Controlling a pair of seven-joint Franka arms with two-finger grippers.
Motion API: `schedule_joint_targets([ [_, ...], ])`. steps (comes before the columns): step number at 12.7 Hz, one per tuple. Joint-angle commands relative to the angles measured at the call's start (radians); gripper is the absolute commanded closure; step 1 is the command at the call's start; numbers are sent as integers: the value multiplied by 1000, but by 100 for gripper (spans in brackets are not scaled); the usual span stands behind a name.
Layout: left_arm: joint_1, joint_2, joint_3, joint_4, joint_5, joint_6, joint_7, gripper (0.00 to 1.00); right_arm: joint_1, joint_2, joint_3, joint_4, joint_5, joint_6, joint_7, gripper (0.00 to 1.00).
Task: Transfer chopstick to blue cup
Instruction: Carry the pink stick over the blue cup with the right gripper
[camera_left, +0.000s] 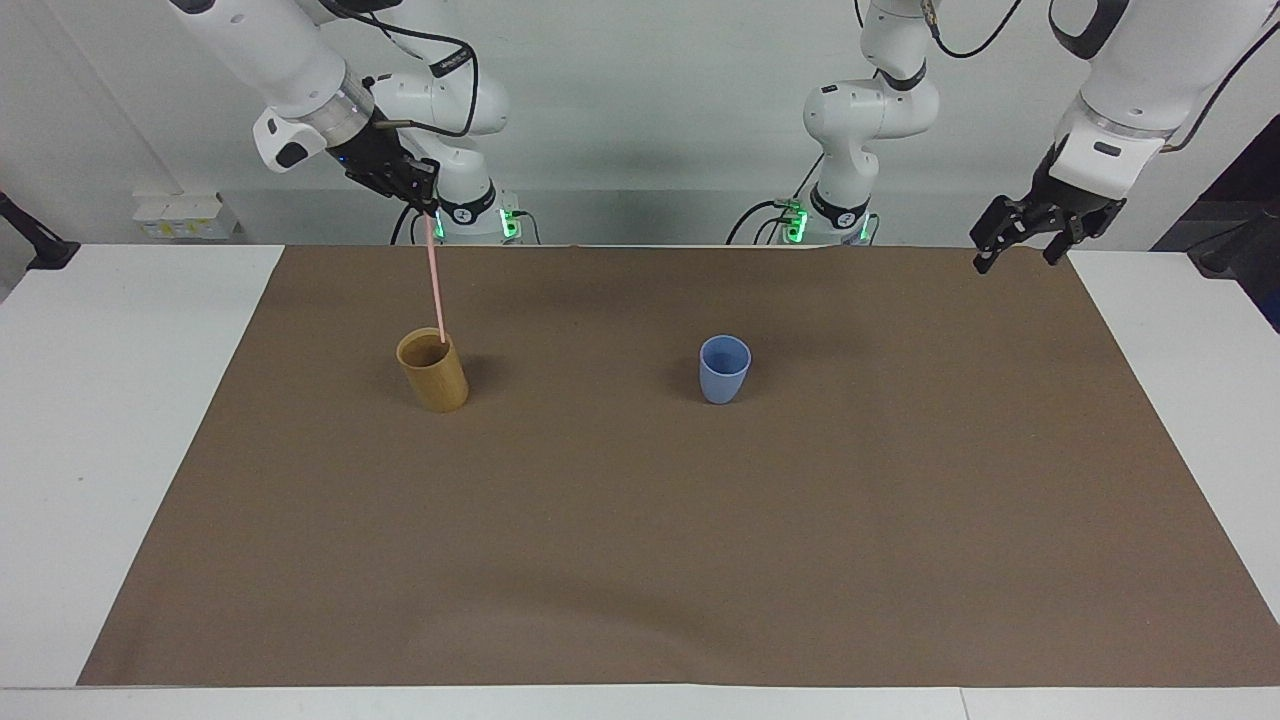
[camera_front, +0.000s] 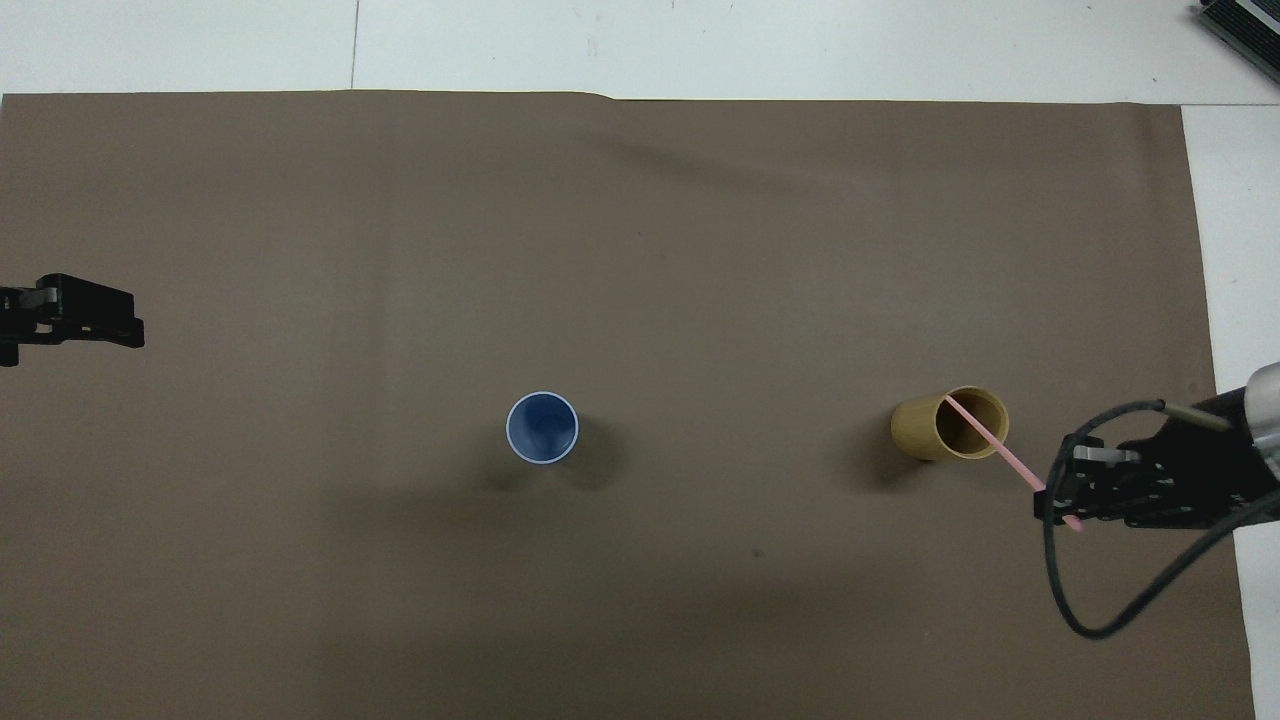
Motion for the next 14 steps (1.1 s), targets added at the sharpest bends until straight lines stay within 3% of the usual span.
schedule_joint_targets([
  [1, 9, -16, -5, -9, -1, -11, -2, 0, 10, 28, 13, 40, 93, 21, 143, 100],
  [5, 9, -16, -5, -9, -1, -11, -2, 0, 96, 50, 72, 43, 235, 157, 468, 100],
  [10, 9, -15, -5, -9, -1, -11, -2, 0, 280, 243, 91, 224, 377, 291, 848, 100],
  [14, 9, -15, -6, -9, -1, -11, -2, 0, 352, 303, 102, 229, 494, 395, 983, 100],
])
